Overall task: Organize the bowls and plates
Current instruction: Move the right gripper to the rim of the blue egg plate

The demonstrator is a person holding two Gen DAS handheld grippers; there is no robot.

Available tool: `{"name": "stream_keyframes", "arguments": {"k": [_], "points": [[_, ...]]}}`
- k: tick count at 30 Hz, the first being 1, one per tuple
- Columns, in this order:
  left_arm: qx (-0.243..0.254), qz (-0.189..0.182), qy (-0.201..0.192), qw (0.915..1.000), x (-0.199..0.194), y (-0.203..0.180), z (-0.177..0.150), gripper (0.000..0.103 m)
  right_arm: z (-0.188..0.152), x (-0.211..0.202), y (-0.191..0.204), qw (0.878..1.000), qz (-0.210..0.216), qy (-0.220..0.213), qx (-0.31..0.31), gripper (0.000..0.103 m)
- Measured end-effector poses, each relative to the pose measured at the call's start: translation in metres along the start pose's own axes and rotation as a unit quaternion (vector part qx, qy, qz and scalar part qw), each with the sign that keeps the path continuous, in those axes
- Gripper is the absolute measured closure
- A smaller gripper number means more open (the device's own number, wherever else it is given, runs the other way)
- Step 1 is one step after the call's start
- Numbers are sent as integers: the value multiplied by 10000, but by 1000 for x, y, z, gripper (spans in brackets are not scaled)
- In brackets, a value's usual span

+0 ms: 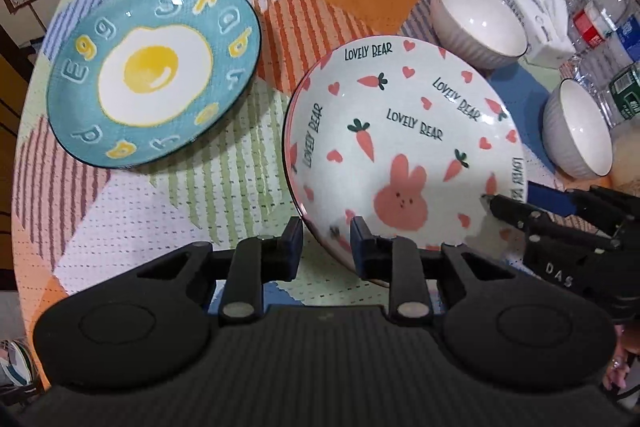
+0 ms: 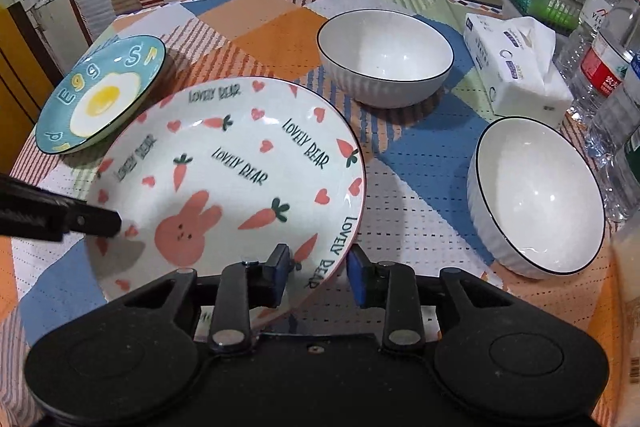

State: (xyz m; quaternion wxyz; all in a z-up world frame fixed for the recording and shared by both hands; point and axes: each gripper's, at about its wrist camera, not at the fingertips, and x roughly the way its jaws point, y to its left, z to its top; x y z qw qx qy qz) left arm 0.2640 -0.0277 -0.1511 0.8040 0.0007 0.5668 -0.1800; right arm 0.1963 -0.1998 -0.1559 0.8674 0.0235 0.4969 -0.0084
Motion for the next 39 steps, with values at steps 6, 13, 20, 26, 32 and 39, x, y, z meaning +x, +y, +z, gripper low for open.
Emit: {"name": "stream_keyframes", "arguments": {"k": [6, 13, 20, 26, 32, 39], "points": [[203, -17, -125, 9997, -25, 2, -7, 78, -3, -27, 3, 9991, 143, -329, -242, 67], [727, 414, -164, 9964, -52, 4, -7, 78, 13, -84, 24, 9936, 501, -617, -802, 60], [1237, 341, -303, 9913, -111, 16, 4, 69, 34, -135, 58, 9820, 796, -910, -1454, 44], [1411, 572, -442, 9874, -158, 32, 25, 50, 60, -157, 82, 9659, 1418, -1062, -1888, 39], [1293, 560, -563, 9884, -176, 53, 43, 30, 90, -144, 98, 9573, 1973, -1023, -1847, 32], [760, 719, -910, 9903, -149, 103, 54, 22, 116, -97, 107, 9512, 1988, -1501, -1823, 32]]}}
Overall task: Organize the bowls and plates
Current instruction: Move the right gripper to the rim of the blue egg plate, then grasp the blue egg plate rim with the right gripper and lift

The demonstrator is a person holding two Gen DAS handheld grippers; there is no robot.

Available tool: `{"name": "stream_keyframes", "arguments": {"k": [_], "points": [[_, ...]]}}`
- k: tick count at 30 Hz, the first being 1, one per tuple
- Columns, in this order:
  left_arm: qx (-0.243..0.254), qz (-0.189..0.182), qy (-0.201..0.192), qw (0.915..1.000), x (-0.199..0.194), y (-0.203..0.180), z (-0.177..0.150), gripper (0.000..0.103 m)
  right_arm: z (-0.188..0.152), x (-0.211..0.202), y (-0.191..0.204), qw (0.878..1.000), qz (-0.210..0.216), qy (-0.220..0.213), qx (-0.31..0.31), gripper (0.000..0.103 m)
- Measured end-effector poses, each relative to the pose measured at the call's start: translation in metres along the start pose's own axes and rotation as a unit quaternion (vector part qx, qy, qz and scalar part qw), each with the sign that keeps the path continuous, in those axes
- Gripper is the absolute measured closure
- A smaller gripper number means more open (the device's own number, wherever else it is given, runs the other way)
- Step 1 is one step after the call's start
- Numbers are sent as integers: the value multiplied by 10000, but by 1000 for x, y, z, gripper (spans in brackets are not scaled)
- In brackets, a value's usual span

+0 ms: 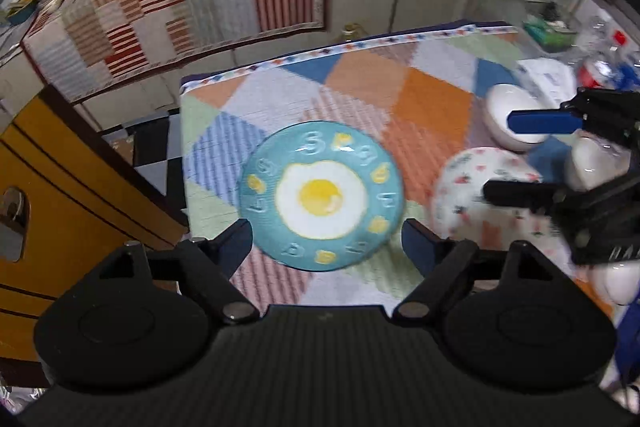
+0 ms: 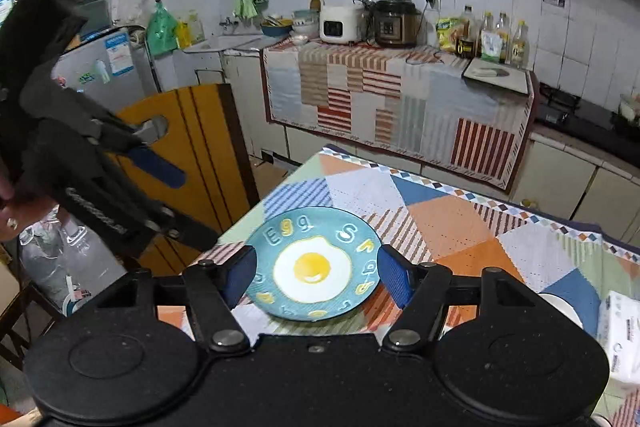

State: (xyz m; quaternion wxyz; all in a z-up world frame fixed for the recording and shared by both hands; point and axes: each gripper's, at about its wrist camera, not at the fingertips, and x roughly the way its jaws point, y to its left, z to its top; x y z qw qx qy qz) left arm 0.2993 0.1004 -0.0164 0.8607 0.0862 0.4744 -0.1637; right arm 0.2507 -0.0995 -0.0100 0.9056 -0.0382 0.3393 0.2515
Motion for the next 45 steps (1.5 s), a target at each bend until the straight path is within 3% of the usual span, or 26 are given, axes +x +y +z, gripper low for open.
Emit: {"name": "stream_keyframes", "arguments": {"k": [4, 9, 11, 13, 15, 20, 24, 26, 30, 33, 35, 37, 40, 42, 45], "points": [[-144, 193, -111, 9996, 31, 27, -10, 22, 2, 39, -23, 9985, 135, 258, 460, 32], [-827, 18, -209, 9964, 70, 60, -23, 26, -7, 102, -56, 9861, 140, 795, 1454, 32], [-1320, -200, -325, 9905, 86, 73, -29, 29, -16, 123, -68, 9783, 204, 847, 1881, 32], [-1765, -283, -210, 9837, 104, 83, -32, 40, -24, 141, -77, 9709, 203, 888, 2215, 32], [-1926, -311, -111, 9807, 120, 85, -34, 41, -33, 151, -81, 9660, 106, 891, 2423, 32], [-1997, -273, 204, 9793, 151, 78, -41, 49, -44, 175, -87, 9659, -153, 998, 2385, 34], [-2027, -71, 372, 9785, 164, 76, -42, 61, -51, 183, -95, 9608, 106, 843, 2639, 50], [-2030, -30, 366, 9785, 167, 77, -42, 65, -53, 183, -96, 9608, 221, 676, 2680, 51], [-2246, 85, 258, 9741, 172, 85, -48, 84, -54, 195, -97, 9599, 185, 869, 2659, 57], [-2228, 1, 124, 9748, 169, 88, -51, 87, -57, 203, -95, 9627, 61, 900, 2550, 65], [-2425, -73, 74, 9701, 169, 92, -54, 87, -56, 206, -89, 9704, 45, 887, 2244, 82], [-2645, -111, 10, 9643, 169, 94, -57, 89, -58, 207, -85, 9739, 26, 780, 2133, 82], [-2244, 172, -79, 9743, 165, 84, -57, 88, -62, 205, -94, 9690, 218, 745, 2346, 86], [-2256, 130, 4, 9741, 163, 84, -58, 88, -61, 201, -89, 9769, 361, 800, 1946, 86], [-2289, 47, 21, 9734, 154, 84, -59, 88, -62, 191, -87, 9779, 496, 823, 1856, 87]]}}
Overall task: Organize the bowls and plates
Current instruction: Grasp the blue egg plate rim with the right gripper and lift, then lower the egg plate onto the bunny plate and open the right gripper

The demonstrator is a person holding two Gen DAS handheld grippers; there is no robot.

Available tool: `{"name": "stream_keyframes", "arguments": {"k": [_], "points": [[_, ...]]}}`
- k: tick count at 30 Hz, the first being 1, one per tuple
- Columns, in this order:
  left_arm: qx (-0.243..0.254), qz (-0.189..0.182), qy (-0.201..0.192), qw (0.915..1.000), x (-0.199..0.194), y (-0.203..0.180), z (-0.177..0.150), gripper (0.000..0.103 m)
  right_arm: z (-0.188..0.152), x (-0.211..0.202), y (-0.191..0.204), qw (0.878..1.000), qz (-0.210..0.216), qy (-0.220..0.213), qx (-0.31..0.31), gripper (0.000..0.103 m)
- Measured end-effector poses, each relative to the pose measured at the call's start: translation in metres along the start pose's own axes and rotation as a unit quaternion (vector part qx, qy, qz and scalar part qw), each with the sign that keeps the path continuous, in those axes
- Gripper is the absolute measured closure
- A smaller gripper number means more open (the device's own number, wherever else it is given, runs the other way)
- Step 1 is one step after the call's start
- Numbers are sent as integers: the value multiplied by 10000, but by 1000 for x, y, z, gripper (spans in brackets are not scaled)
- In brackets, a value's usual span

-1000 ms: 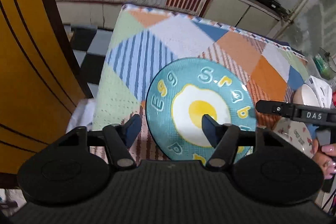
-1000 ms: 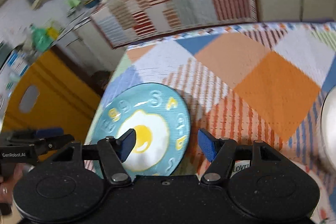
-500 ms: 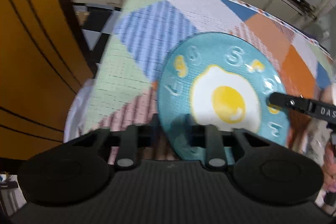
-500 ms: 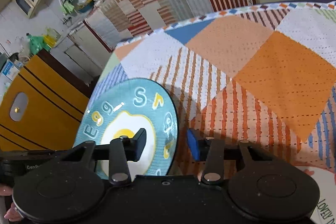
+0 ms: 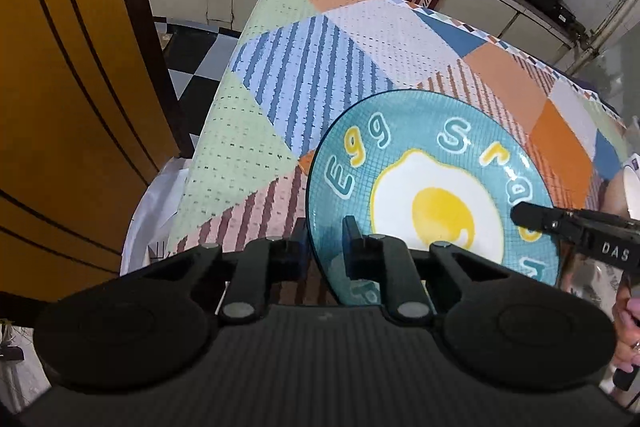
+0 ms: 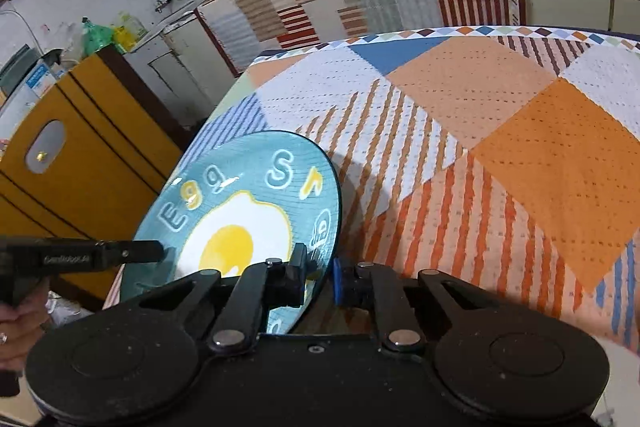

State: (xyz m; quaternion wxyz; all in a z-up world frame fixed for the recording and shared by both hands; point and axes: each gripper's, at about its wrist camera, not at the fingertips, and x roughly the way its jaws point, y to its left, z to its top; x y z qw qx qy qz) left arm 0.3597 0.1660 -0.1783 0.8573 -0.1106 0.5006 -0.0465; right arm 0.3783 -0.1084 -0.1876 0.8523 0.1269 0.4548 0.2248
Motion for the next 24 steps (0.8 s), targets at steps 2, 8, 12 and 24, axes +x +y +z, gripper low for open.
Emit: {"name": "stream_keyframes", "arguments": {"k": [2, 8, 12, 24], "points": [[-25, -67, -1, 10000, -8, -1, -2, 88, -4, -8, 2, 10000, 51, -26, -78, 86], [-278, -525, -3, 9982, -41, 1, -9, 88, -14, -48, 14, 9992, 160, -262, -240, 87], [-125, -621, -92, 9979, -72, -13, -11, 88, -20, -84, 23, 9984, 300, -451, -184, 87], [447, -891, -212, 9948, -138, -83, -29, 88, -41, -187, 28, 9972, 126, -727, -139, 87]]}}
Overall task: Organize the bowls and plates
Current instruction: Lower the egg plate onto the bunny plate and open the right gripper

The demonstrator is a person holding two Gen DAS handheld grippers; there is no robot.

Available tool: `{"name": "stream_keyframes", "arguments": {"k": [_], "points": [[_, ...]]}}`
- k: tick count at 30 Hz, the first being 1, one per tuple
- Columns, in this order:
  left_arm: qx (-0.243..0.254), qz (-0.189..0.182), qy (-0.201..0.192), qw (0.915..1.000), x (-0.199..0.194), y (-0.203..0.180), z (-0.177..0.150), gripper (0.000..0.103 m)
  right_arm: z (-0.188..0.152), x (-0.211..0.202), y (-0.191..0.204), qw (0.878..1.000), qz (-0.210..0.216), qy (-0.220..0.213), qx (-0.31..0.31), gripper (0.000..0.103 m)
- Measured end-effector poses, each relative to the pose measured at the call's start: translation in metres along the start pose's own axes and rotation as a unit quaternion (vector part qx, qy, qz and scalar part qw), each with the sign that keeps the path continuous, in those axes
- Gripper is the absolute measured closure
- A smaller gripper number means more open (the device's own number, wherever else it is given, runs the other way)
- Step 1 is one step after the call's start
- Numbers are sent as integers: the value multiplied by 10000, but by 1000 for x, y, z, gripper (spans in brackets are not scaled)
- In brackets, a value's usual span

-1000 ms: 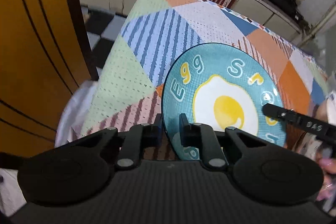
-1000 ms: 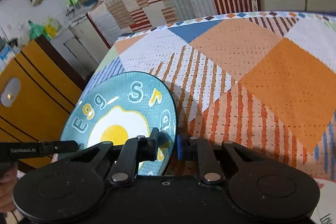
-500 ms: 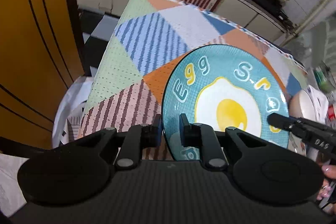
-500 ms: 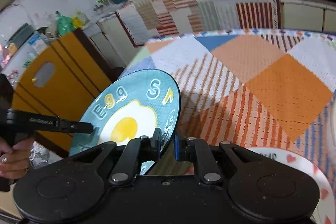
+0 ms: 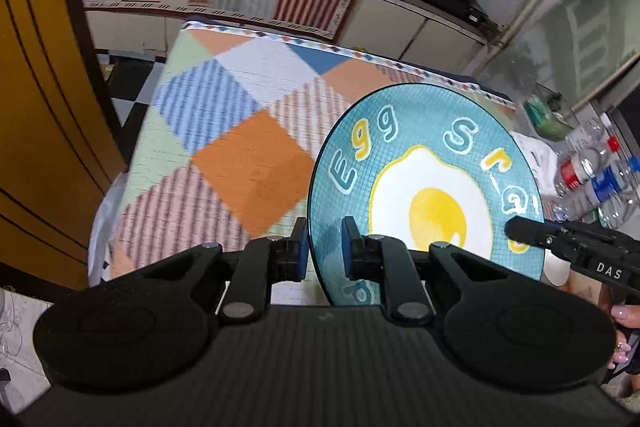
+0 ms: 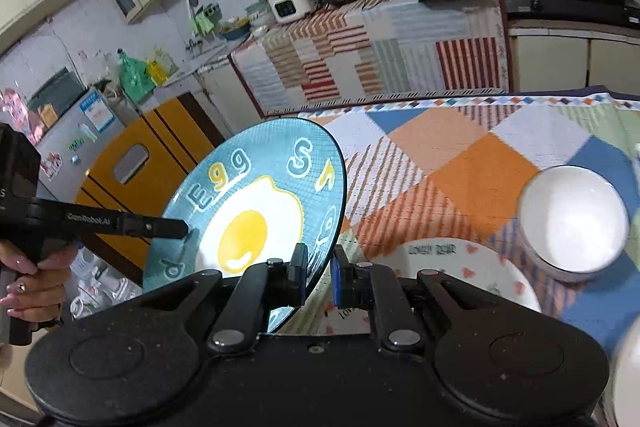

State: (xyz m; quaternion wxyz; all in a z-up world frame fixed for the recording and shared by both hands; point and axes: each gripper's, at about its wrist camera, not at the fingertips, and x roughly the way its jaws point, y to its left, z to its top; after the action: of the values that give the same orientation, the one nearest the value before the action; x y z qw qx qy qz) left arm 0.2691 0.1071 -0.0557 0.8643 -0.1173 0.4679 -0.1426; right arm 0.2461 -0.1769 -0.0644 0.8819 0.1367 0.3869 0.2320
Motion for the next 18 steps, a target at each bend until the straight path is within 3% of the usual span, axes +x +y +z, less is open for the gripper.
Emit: {"name": "stream_keyframes", "arguments": {"k": [9, 18], "points": [[319, -153, 300, 9989, 21, -49, -21, 88, -33, -41, -34, 9990, -275, -124, 341, 87], [468, -115, 656, 9967, 71, -63, -36, 88, -71, -33, -74, 9931, -410, 65, 1098, 87]]}}
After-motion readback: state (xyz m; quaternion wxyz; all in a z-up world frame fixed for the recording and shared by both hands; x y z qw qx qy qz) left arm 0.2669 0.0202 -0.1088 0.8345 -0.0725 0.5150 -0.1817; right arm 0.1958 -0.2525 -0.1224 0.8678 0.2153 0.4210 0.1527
